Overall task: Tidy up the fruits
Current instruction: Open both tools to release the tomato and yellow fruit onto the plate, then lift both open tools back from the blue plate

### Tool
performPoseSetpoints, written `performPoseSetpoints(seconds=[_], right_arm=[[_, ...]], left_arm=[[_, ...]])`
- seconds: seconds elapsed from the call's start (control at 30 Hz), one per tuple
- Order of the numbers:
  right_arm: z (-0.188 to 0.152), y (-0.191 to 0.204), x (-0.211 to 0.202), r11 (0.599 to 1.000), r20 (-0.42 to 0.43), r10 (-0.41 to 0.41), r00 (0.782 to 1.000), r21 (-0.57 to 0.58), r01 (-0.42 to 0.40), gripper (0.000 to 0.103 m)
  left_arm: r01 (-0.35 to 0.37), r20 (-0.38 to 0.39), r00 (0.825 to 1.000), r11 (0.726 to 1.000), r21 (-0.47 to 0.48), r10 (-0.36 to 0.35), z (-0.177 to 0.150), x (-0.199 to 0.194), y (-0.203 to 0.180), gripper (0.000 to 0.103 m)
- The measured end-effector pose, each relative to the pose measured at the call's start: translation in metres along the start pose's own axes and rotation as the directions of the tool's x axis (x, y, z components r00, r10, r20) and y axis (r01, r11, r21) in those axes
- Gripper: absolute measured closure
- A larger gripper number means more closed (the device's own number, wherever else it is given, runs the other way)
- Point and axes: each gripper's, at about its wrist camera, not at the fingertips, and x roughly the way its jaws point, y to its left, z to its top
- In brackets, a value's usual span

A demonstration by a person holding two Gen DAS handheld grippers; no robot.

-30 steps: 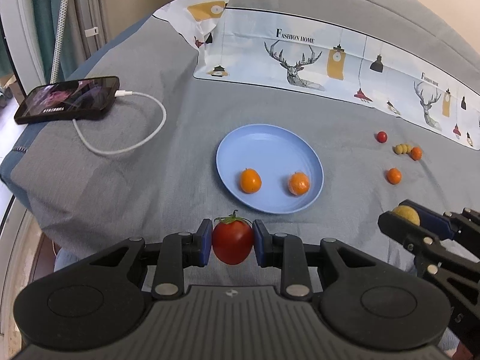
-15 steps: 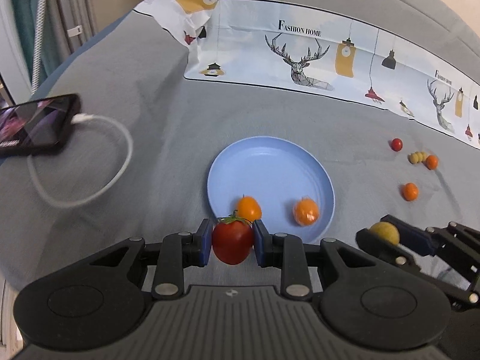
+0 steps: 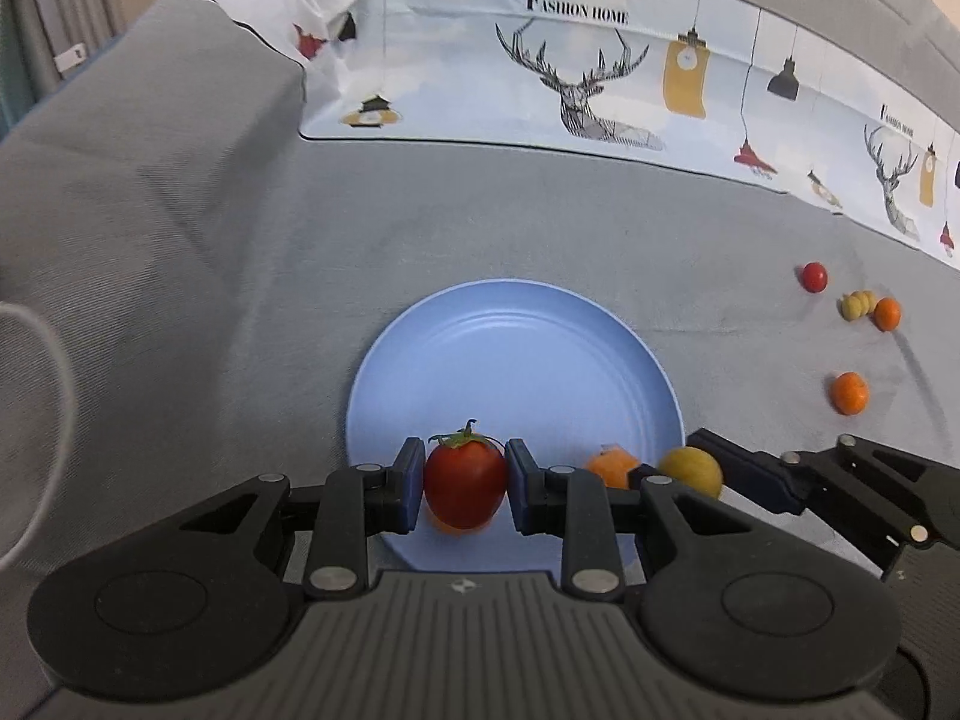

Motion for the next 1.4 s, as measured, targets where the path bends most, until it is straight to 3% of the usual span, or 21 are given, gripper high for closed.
performPoseSetpoints(seconds=[0.13, 0.17, 0.23, 0.27, 0.3, 0.37, 0.43, 0.6, 0.8, 1.0, 1.4], right_arm=[[0.001, -0.005, 0.021, 1.0, -0.02, 0.0, 1.0, 0.002, 0.0, 0.076], [0.002, -0.006, 0.024, 1.0, -0.021, 0.0, 1.0, 0.001, 0.0, 0.076], [0.005, -0.007, 0.028, 1.0, -0.01, 0.001, 1.0, -0.006, -0.001, 0.072], [0.007, -0.008, 0.028, 1.0, -0.002, 0.003, 1.0, -0.013, -0.003, 0.067], [0.008, -0.008, 0.027, 1.0, 0.006, 0.007, 1.0, -0.019, -0.007, 0.056], [0.01, -0.008, 0.022, 0.999, 0.015, 0.005, 1.0, -0.032, -0.004, 0.04], [0.01, -0.007, 0.013, 0.999, 0.02, -0.004, 1.0, -0.037, 0.005, 0.024], [-0.001, -0.003, -0.026, 1.0, -0.026, -0.01, 1.0, 0.0, 0.01, 0.006], [-0.02, 0.009, -0.08, 0.999, -0.051, -0.006, 0.999, 0.041, 0.008, 0.004], [-0.032, 0.019, -0.132, 0.999, 0.025, -0.035, 0.999, 0.036, 0.034, 0.002], [-0.056, 0.042, -0.192, 0.998, 0.146, -0.064, 0.987, 0.001, 0.065, 0.001]], left_arm=[[-0.018, -0.019, 1.0, 1.0, 0.009, 0.018, 0.007, 0.019, -0.002, 0.071], [-0.02, -0.016, 1.0, 1.0, 0.013, 0.02, 0.009, 0.021, -0.002, 0.067], [-0.033, 0.018, 0.999, 0.999, 0.033, 0.033, 0.012, 0.019, -0.003, 0.038], [-0.041, 0.05, 0.998, 0.999, 0.03, 0.04, 0.013, 0.015, -0.003, 0.011], [-0.05, 0.091, 0.995, 0.999, 0.022, 0.047, 0.013, 0.008, -0.002, 0.0], [-0.038, 0.14, 0.99, 0.999, 0.023, 0.034, 0.012, -0.004, -0.002, 0.0], [-0.032, 0.126, 0.992, 0.998, 0.051, 0.026, 0.008, -0.013, -0.006, 0.0], [-0.045, 0.115, 0.993, 0.996, 0.076, 0.036, -0.017, -0.041, -0.011, 0.0], [-0.068, 0.12, 0.991, 0.996, 0.053, 0.061, -0.059, -0.086, -0.008, 0.0], [-0.097, 0.164, 0.982, 0.995, 0.012, 0.094, -0.099, -0.124, -0.008, 0.0], [-0.091, 0.277, 0.957, 0.996, 0.007, 0.085, -0.135, -0.186, -0.014, 0.0]])
